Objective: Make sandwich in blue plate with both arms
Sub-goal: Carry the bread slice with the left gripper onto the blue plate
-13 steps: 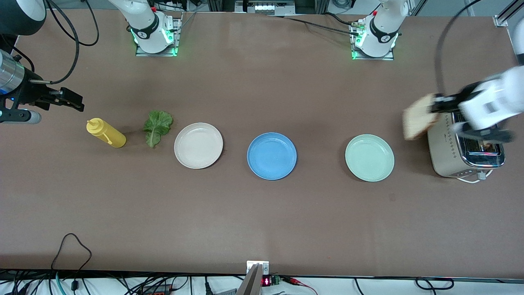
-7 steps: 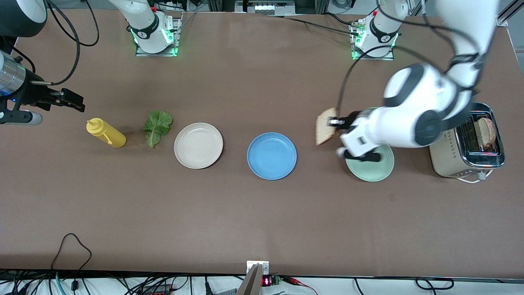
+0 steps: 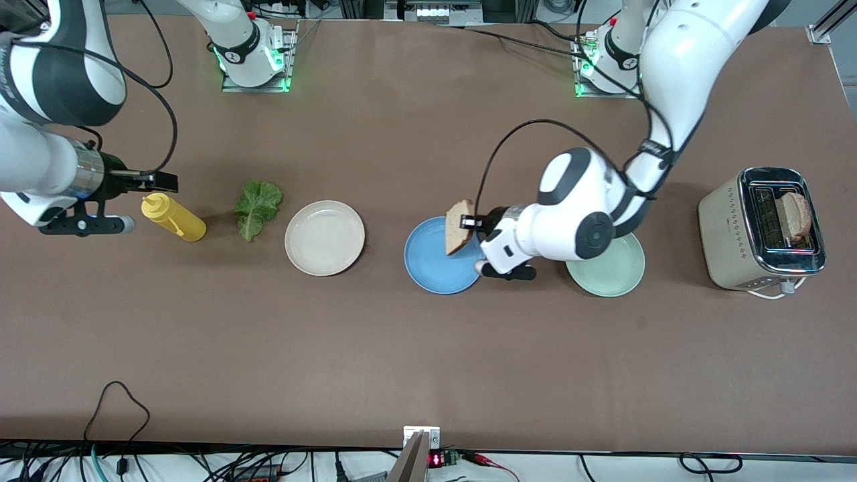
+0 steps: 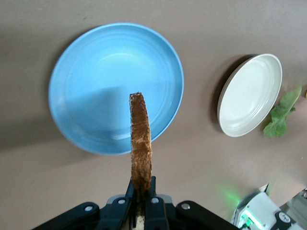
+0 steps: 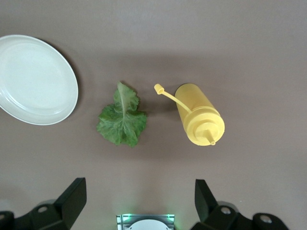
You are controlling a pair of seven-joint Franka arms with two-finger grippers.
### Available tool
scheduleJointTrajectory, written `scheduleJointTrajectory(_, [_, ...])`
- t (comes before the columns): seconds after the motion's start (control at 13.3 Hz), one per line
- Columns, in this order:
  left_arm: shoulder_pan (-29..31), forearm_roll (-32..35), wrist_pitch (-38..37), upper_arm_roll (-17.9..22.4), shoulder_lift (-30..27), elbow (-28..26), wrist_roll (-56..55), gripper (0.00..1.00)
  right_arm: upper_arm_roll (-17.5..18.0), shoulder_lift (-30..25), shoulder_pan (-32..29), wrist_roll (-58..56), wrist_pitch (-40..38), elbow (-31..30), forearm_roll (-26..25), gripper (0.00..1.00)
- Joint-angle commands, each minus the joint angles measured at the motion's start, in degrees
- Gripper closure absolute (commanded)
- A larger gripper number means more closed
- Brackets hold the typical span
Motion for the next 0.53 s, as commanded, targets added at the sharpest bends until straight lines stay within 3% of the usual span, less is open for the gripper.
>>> scheduleJointTrajectory(0.0, [-1.5, -3.2, 4.8, 0.1, 3.6, 1.7, 0.1, 1.00, 0.2, -1.9, 0.3, 0.7, 3.2, -5.3, 0.6, 0.00])
scheduleJointTrajectory(0.45, [-1.9, -4.7, 7.3, 0.3, 7.6, 2.4, 1.8, 0.97, 0.2, -9.3, 6.1, 10.9, 18.7, -23.2, 0.2, 0.00])
